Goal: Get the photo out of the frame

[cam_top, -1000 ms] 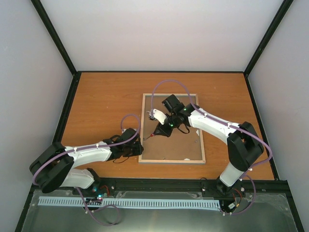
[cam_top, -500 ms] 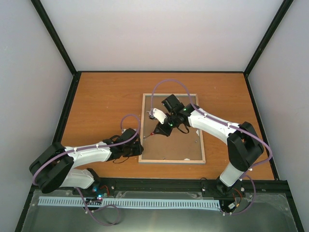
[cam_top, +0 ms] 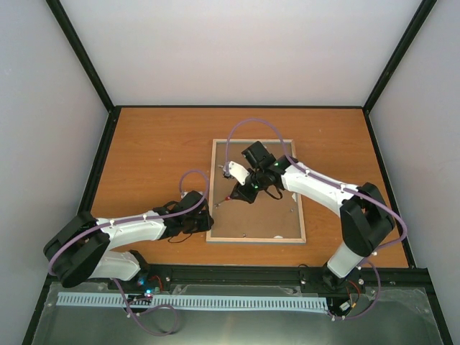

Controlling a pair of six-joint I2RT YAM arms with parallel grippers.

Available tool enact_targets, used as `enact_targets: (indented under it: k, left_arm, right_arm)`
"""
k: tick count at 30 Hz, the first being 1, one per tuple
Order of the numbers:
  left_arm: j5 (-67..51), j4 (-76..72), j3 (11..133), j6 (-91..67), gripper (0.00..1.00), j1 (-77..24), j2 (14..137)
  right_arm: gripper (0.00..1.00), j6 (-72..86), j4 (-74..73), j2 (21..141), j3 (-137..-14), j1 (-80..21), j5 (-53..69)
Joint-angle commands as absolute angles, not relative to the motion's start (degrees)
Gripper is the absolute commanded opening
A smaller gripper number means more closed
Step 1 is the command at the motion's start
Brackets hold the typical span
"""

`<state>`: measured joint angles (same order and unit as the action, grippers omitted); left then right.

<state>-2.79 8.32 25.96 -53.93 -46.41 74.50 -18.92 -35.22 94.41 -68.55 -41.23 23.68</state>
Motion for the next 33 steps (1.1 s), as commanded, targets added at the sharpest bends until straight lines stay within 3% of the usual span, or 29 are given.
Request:
enact_targets:
  k: [1, 8, 13, 17, 20, 26, 33]
  left_arm:
    - [-4.24, 6.46, 24.17, -55.53, 0.01, -47.15, 75.65]
    - [-3.18, 7.8, 24.71, -54.55, 0.01, -47.22, 75.34]
    - [-0.31, 12.08, 27.72, -51.59, 0.03, -46.95, 75.86]
    - [4.86, 18.71, 33.11, -48.98, 0.38, -46.53, 75.51]
    - [8.63, 22.78, 37.38, -46.74, 0.49, -46.49, 74.6]
    - [1.84, 20.97, 42.38, -38.71, 0.45, -49.46, 74.53]
    - [-6.2, 19.13, 44.13, -35.77, 0.45, -63.48, 77.65]
  right_arm:
    - [0.03, -20.71, -38.55, 91.02, -65.76, -41.57, 20.75]
    - [0.03, -21.3, -40.02, 84.88, -64.39, -41.08, 17.55]
    - [0.03, -22.4, -40.26, 82.79, -64.76, -35.52, 16.92]
    - [0.03, -24.52, -40.91, 82.04, -65.37, -27.92, 18.69]
    - [0.03, -26.65, -40.72, 81.98, -65.63, -21.31, 19.47]
    - [0.03, -29.93, -38.94, 86.04, -69.0, -8.91, 19.9]
    - [0.03, -30.33, -36.84, 93.76, -75.64, -2.41, 19.48]
